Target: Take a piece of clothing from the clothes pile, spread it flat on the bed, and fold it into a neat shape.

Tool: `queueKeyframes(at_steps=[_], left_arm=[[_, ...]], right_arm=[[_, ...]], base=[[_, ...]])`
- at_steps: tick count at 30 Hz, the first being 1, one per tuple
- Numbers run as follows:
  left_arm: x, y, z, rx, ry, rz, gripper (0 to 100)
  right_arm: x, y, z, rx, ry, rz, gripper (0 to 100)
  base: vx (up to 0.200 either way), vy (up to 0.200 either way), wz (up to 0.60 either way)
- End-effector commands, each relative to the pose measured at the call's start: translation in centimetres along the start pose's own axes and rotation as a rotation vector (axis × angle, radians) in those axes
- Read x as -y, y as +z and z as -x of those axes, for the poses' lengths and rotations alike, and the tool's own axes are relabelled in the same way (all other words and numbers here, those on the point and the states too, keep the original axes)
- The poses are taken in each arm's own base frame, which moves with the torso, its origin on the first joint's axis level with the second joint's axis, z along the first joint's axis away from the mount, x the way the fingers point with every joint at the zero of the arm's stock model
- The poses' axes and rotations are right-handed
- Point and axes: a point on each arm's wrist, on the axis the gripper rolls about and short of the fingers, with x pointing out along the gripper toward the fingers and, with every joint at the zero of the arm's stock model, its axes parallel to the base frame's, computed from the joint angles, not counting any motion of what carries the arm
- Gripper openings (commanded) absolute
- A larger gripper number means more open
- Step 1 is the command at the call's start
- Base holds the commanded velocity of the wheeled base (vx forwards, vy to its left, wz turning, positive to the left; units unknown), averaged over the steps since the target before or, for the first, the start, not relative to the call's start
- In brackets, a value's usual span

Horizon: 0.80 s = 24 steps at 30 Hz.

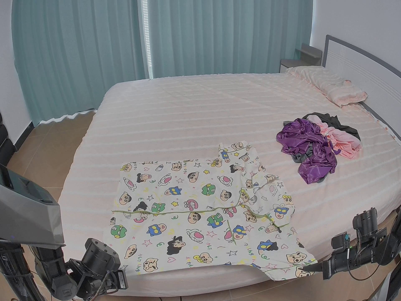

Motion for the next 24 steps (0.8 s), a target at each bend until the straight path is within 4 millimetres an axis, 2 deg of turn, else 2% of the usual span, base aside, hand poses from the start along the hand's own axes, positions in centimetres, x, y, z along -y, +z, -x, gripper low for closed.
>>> queueKeyframes(at_steps=[1, 7, 11, 13, 14, 15, 20, 24], left_arm=[[-0.1, -0.2, 1.1, -0.003, -0.020, -0.021, 0], [0.1, -0.4, 1.2, -0.040, -0.040, -0.040, 0], [0.5, 0.2, 1.1, -0.030, -0.048, -0.032, 0], [1.2, 1.7, 1.2, 0.005, -0.064, -0.004, 0], [1.2, 1.8, 1.3, 0.008, -0.064, 0.000, 0], [1.5, 3.5, 1.8, 0.036, -0.069, 0.030, 0], [2.2, 8.3, 4.1, 0.026, -0.121, 0.107, 0], [1.9, 10.3, 4.2, 0.005, -0.130, 0.152, 0]], right_arm=[[-0.6, -0.5, 0.8, -0.005, -0.003, 0.015, 0], [-0.8, -0.9, 1.1, -0.035, -0.018, 0.007, 0], [-0.8, -0.9, 1.1, -0.031, -0.017, 0.012, 0], [-0.9, -0.4, 1.4, 0.007, -0.014, 0.019, 0], [-0.9, -0.4, 1.4, 0.009, -0.015, 0.021, 0], [-0.9, 0.1, 1.6, 0.038, -0.016, 0.019, 0], [-1.2, 1.6, 2.0, 0.113, -0.007, -0.009, 0], [-1.4, 2.8, 2.3, 0.164, -0.005, -0.025, 0]], base=[[0.000, 0.000, 0.00], [0.000, 0.000, 0.00], [0.000, 0.000, 0.00], [0.000, 0.000, 0.00], [0.000, 0.000, 0.00], [0.000, 0.000, 0.00], [0.000, 0.000, 0.00], [0.000, 0.000, 0.00]])
